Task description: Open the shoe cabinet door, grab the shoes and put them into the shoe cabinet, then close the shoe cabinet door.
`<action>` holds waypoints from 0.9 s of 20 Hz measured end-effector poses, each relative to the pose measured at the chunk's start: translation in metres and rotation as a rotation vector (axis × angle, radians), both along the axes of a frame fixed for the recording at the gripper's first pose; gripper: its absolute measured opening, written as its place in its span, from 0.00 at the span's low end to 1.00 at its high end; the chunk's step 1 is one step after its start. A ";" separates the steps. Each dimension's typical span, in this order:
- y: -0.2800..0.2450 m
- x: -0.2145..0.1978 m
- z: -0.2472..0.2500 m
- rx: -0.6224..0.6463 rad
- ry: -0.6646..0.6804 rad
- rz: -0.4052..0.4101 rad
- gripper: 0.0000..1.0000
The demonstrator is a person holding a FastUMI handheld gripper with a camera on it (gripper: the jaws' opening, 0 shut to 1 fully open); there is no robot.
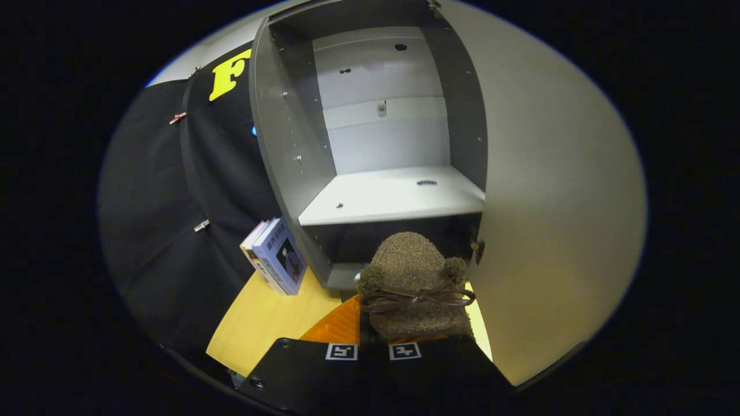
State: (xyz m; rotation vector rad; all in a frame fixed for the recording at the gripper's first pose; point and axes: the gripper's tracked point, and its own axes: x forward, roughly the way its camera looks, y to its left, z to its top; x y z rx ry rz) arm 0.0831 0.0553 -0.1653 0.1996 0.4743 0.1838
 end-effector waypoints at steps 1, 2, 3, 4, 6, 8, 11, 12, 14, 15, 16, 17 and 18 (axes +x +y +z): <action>0.002 0.016 0.012 0.000 -0.005 0.001 0.05; 0.002 0.031 0.026 0.000 -0.019 -0.003 0.05; 0.003 0.050 0.038 -0.006 -0.028 -0.005 0.05; 0.002 0.068 0.050 -0.014 -0.040 -0.015 0.05; 0.002 0.103 0.068 -0.019 -0.057 -0.026 0.05; 0.003 0.141 0.081 -0.017 -0.072 -0.047 0.05; 0.005 0.191 0.083 -0.035 -0.059 -0.058 0.05; 0.004 0.207 0.082 -0.038 -0.054 -0.063 0.05; 0.004 0.238 0.078 -0.039 -0.045 -0.080 0.05; 0.003 0.252 0.073 -0.049 -0.035 -0.090 0.05; 0.001 0.266 0.066 -0.059 -0.025 -0.101 0.05; 0.002 0.279 0.059 -0.063 -0.015 -0.106 0.05; 0.005 0.291 0.052 -0.066 -0.002 -0.103 0.05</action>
